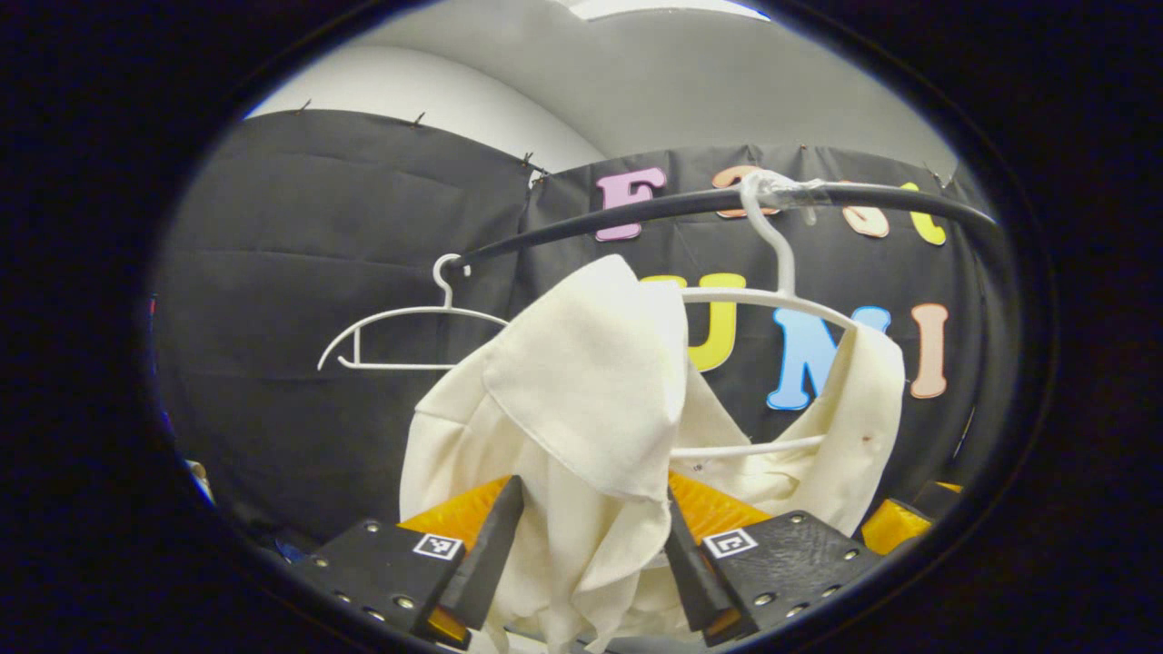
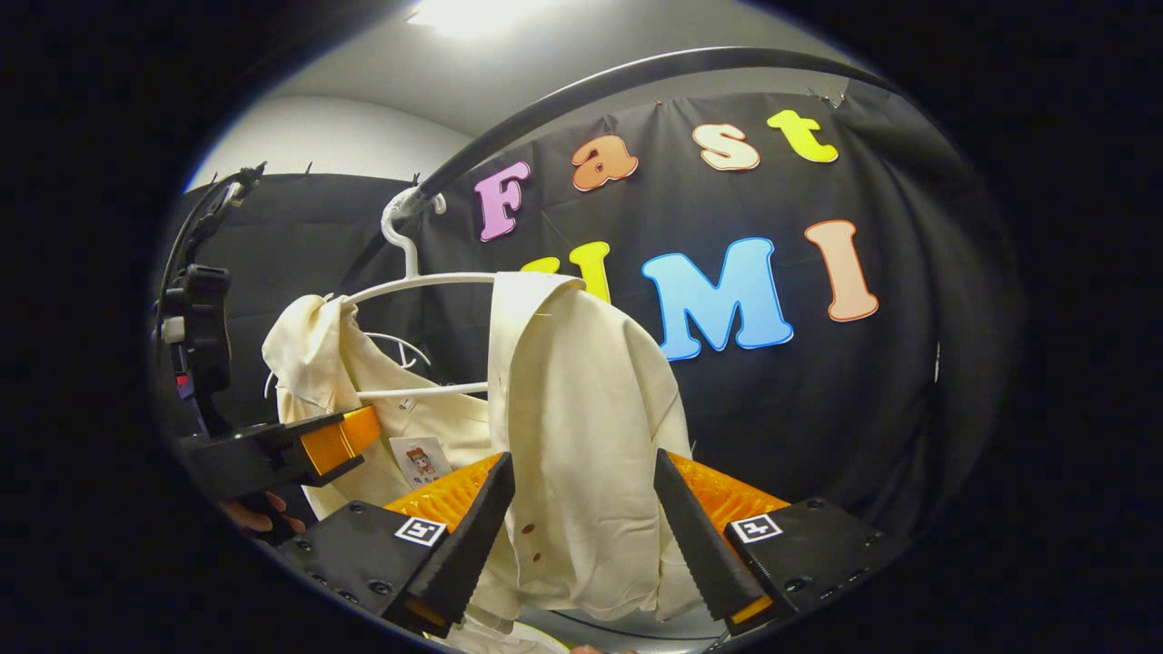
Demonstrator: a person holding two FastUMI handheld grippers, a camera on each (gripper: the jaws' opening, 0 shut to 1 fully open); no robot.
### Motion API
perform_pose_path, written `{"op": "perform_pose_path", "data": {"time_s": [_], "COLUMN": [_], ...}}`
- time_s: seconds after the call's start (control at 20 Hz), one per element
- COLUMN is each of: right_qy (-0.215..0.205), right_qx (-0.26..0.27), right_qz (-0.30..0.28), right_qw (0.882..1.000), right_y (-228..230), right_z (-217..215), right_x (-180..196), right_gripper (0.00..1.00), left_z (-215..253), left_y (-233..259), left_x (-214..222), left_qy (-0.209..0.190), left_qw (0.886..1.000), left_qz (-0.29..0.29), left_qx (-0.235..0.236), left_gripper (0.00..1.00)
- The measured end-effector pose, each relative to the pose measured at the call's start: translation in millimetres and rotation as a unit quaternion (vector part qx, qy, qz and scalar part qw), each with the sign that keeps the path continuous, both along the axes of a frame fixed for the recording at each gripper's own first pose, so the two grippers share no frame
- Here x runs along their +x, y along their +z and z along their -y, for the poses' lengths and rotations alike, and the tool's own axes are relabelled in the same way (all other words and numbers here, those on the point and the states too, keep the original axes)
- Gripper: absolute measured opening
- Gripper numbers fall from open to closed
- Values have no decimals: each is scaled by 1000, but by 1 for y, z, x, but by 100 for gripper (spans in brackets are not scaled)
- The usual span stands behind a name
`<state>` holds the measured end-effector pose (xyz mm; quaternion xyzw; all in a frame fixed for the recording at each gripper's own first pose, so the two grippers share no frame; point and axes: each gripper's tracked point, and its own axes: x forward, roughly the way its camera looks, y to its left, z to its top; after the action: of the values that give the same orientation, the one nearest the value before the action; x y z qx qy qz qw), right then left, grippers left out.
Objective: Grasp the clothes on the hanger with both hands and then place them into the laundry hamper below.
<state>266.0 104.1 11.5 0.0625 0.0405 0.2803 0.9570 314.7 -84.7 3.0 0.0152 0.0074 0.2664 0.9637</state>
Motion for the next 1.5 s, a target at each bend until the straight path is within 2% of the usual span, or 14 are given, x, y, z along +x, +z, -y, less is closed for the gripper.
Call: {"op": "perform_pose_path", "data": {"time_s": [0.05, 0.1, 0.15, 0.25, 0.3, 0.4, 0.65, 1.05, 1.1, 1.2, 1.3, 1.4, 1.45, 1.5], "right_qy": [2, 6, 13, 29, 37, 51, 55, -32, -39, -48, -58, -70, -76, -65], "right_qx": [-1, 0, 5, 12, 14, 16, 24, -8, -14, -26, -30, -17, -4, 16], "right_qz": [-2, -6, -10, -13, -12, -13, -11, 21, 25, 33, 33, 19, 9, -2], "right_qw": [1000, 1000, 1000, 999, 999, 998, 998, 999, 999, 998, 997, 997, 997, 998], "right_y": [0, -1, -3, -6, -6, -2, 5, -4, -5, -5, -6, -7, -7, -6], "right_z": [-2, -4, -7, -14, -19, -35, -72, -67, -67, -65, -62, -54, -49, -49], "right_x": [1, 0, 0, 3, 6, 8, 19, 60, 67, 79, 92, 103, 108, 108], "right_gripper": [98, 98, 98, 98, 98, 98, 98, 97, 91, 95, 82, 46, 22, 8], "left_z": [-3, -6, -8, -5, -8, -7, -6, -12, -11, -11, -11, -11, -12, -13], "left_y": [0, 0, 0, 0, 1, 3, 7, 12, 12, 11, 13, 16, 17, 18], "left_x": [1, -3, -4, -2, -5, -6, -14, -25, -24, -24, -26, -30, -32, -35], "left_qy": [3, 10, 11, -5, -4, -12, -21, -4, -2, -3, -2, -3, -4, -5], "left_qw": [1000, 1000, 1000, 1000, 1000, 1000, 999, 999, 999, 999, 999, 999, 999, 999], "left_qz": [-2, -3, -3, -1, 0, 12, 21, 31, 34, 32, 33, 38, 39, 40], "left_qx": [4, 8, 9, 4, 8, -3, -12, -10, -13, -10, -3, -4, -4, -3], "left_gripper": [68, 62, 47, 31, 29, 4, 5, 4, 4, 5, 4, 4, 4, 4]}}
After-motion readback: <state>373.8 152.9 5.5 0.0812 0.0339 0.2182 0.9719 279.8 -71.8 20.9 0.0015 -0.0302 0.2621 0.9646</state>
